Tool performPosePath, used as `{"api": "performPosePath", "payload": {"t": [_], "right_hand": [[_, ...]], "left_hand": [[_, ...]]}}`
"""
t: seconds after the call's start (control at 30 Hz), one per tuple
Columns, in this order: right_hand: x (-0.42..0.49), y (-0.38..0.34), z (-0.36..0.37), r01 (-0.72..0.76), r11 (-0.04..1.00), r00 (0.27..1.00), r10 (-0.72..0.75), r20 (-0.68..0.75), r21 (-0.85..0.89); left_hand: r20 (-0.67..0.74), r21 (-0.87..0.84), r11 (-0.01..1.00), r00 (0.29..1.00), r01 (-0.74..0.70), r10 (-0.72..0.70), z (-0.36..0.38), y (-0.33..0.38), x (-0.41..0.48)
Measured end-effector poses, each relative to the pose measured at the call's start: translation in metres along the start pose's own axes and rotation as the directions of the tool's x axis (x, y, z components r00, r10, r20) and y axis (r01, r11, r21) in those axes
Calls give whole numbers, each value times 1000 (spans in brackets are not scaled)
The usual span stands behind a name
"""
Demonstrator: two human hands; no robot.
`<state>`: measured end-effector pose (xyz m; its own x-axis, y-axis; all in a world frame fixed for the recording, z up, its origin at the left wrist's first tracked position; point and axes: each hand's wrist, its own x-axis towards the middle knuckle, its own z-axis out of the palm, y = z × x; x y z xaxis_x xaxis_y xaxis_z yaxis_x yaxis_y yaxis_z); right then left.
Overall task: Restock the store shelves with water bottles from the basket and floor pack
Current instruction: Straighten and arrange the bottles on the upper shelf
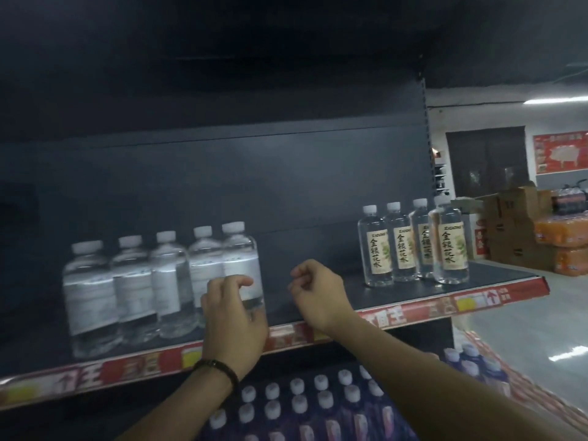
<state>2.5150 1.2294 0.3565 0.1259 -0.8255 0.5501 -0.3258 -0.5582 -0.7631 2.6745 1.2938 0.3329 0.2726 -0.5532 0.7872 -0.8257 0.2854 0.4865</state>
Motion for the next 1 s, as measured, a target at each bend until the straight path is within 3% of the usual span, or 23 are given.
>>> {"api": "performPosePath", "payload": {"t": [0.2, 0.33, 0.47, 0.8, 1.0], "right_hand": [[16, -30, 57, -200, 977, 959, 180, 220, 69], [46, -2, 84, -168, 976, 954, 127, 271, 136], [29, -33, 72, -190, 973, 954, 151, 258, 134], [28, -17, 44, -161, 986, 976, 152, 154, 47], [27, 6, 28, -103, 995, 993, 102, 52, 17]], "left_hand": [[142, -15, 996, 986, 86, -83, -27, -24, 5], [217, -41, 990, 969, 133, -121, -29, -24, 10], [251, -56, 982, 954, 182, -162, -28, -28, 19], [399, -126, 962, 900, 244, -176, -18, -8, 32], [524, -234, 886, 820, 400, -232, 9, -13, 50]]}}
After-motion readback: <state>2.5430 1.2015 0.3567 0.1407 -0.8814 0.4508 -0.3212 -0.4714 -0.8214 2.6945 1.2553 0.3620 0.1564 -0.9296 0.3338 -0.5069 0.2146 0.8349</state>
